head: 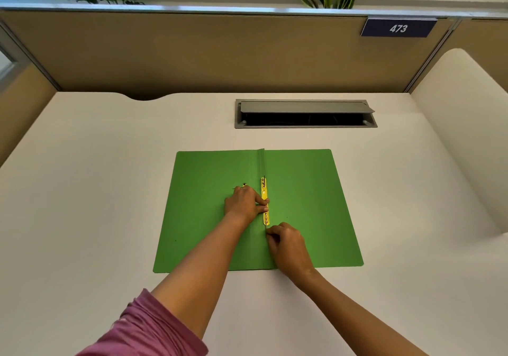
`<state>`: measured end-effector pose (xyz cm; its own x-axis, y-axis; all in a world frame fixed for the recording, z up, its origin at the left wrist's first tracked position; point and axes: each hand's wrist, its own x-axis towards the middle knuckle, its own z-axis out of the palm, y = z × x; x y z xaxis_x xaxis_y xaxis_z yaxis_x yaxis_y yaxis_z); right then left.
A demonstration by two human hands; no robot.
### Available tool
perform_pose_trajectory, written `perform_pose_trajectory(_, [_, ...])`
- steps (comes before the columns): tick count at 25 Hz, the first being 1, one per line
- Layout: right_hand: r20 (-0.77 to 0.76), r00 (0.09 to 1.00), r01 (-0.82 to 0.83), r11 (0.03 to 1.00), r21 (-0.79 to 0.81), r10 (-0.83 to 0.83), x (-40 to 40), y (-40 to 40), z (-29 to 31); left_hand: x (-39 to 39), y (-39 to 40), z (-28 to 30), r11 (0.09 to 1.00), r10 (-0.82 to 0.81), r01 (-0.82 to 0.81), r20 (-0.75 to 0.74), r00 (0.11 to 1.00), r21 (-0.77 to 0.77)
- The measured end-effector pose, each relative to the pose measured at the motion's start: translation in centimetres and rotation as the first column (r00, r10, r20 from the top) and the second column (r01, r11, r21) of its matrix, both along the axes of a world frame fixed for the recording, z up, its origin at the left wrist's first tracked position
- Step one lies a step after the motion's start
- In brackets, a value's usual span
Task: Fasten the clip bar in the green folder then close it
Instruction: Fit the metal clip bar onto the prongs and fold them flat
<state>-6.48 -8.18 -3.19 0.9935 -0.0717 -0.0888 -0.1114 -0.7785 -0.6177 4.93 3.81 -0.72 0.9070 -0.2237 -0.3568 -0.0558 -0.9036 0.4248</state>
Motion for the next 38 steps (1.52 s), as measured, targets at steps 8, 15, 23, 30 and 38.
perform_pose_trajectory(8, [0.010,0.988,0.145,0.960,0.240,-0.152,5.7,-3.1,1.1,0.2,0.1,0.0,1.000,0.025,-0.025,-0.010,1.000,-0.016])
perform_pose_trajectory(15, [-0.011,1.000,0.021,0.953,0.302,-0.018,12.3,-2.1,2.0,0.8,0.0,0.5,0.998,-0.011,0.013,-0.044,0.999,0.058])
perform_pose_trajectory(23, [-0.057,0.994,-0.089,0.988,0.127,0.097,15.9,-2.6,1.8,1.4,0.6,0.2,1.000,0.003,-0.003,-0.068,0.998,-0.002])
perform_pose_trajectory(30, [-0.067,0.996,-0.052,0.997,0.049,0.055,16.9,-2.0,1.7,1.9,0.5,0.4,1.000,-0.002,0.005,-0.088,0.996,0.027])
perform_pose_trajectory(38, [-0.014,0.995,0.104,0.991,0.087,-0.103,16.6,-1.6,0.5,1.8,0.3,0.5,0.999,0.004,0.000,-0.084,0.996,0.046])
